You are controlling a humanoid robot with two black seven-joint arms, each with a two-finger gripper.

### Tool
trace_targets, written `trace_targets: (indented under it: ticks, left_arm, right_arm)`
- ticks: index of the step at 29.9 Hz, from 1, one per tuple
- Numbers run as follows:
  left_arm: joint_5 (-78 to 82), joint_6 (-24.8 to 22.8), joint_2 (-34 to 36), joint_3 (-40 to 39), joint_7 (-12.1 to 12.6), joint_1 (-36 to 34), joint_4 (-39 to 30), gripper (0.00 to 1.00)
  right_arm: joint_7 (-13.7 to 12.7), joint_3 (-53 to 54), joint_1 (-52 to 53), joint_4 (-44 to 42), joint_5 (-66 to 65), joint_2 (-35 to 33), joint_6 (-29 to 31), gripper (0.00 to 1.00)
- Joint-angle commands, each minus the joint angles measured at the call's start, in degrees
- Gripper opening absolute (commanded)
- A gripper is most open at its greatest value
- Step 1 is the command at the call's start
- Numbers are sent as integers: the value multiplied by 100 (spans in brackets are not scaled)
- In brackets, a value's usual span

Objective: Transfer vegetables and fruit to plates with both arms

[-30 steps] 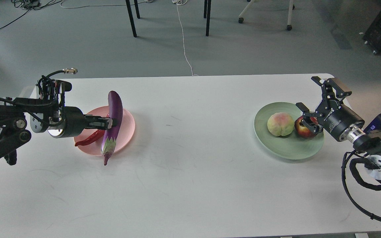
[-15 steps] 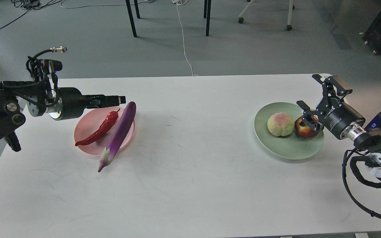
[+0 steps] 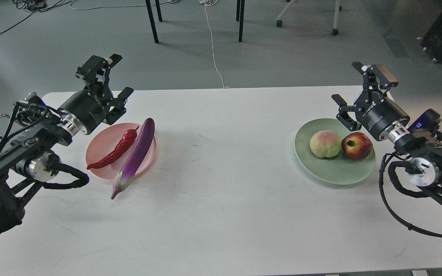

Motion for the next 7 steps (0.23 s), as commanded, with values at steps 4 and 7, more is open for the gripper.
trace_targets:
  ticks: [4,7]
  left_arm:
    - [42,1,-554,-570,-155,586,121,100]
    - [42,1,-572,-570,-137,587,130,100]
  right_arm:
    - [0,12,-69,-22,1,225,-12,99]
    - [0,12,-69,-22,1,225,-12,99]
